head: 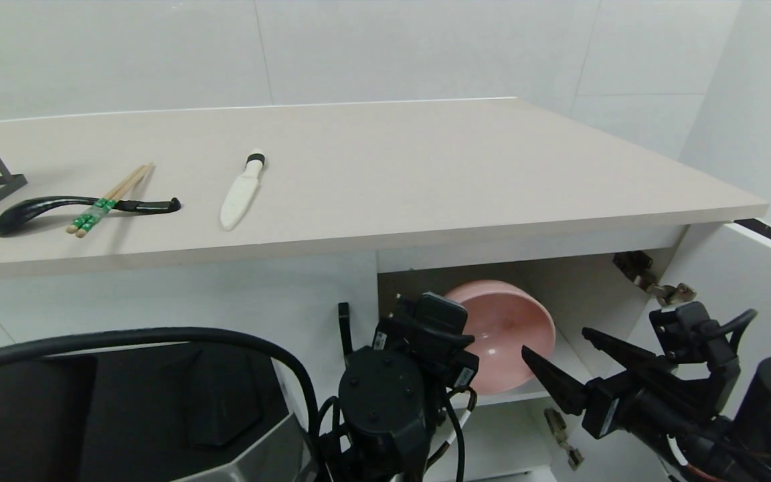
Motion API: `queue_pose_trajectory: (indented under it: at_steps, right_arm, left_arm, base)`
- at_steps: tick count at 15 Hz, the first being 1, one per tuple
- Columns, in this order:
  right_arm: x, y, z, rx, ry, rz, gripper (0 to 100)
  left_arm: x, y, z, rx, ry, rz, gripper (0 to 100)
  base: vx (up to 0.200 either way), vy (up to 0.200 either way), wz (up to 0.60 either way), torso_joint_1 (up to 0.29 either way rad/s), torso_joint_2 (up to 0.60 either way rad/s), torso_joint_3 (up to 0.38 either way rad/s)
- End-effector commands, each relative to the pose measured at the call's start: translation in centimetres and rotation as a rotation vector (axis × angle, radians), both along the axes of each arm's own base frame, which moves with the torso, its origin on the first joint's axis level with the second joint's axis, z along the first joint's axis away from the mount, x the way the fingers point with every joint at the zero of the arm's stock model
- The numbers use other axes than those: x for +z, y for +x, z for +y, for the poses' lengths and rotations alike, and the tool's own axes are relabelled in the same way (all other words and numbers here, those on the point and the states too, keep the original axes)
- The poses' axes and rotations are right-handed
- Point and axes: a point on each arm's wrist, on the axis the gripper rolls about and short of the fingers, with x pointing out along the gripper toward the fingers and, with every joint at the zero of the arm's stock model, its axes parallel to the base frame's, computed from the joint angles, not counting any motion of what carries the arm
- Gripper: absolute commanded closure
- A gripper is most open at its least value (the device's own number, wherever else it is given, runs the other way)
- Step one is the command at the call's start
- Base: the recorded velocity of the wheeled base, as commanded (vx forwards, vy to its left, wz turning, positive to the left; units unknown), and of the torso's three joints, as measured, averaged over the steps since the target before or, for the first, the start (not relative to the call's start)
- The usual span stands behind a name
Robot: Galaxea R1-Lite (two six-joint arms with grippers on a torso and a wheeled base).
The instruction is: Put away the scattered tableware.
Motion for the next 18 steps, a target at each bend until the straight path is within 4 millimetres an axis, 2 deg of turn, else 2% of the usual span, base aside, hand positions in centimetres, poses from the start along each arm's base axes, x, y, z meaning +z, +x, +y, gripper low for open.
queue_pose_trajectory:
  at_steps: [1,3,4,6,11,16,17,18]
  right_arm:
    - [-0.4,0.3,-0.1,-0.014,-0.011,0.016,0]
    - [-0.4,0.3,-0.1,-0.013,-0.009,0.015,0]
    - [-0.4,0.2,-0.1,-0.010,-0.009,0.015,0]
    - [-0.3,0.2,0.0,-0.007,-0.008,0.014,0]
    - [-0.3,-0.5,0.9,0.046,0.004,0.018,0]
    - [-0.4,-0.5,0.9,0.046,0.006,0.023,0]
    - [-0.4,-0.5,0.9,0.045,0.015,0.027,100]
    - [-0.3,-0.5,1.0,0.046,0.018,0.025,100]
  left_arm:
    - [1.6,-0.7,1.0,-0.006,-0.043,-0.004,100]
    - [0.7,-2.0,3.1,-0.012,0.003,0.051,100]
    - [0.4,-2.2,3.4,-0.012,0.019,0.062,100]
    - [0.4,-2.2,3.4,-0.012,0.019,0.062,100]
    - [-0.1,-3.7,2.7,-0.068,0.017,0.081,100]
    - [0.1,-3.2,1.9,-0.070,-0.055,0.087,100]
    - [0.0,-3.2,1.8,-0.072,-0.056,0.089,100]
    - [-0.1,-3.1,1.6,-0.072,-0.058,0.090,100]
  base:
    - [0.000,0.000,0.00,0.000,0.00,0.000]
    - [0.000,0.000,0.00,0.000,0.00,0.000]
    - [0.000,0.000,0.00,0.000,0.00,0.000]
    - [0.000,0.000,0.00,0.000,0.00,0.000]
    - [0.000,0.000,0.00,0.000,0.00,0.000]
    - [0.000,0.000,0.00,0.000,0.00,0.000]
    - [0.000,0.000,0.00,0.000,0.00,0.000]
    - [0.000,0.000,0.00,0.000,0.00,0.000]
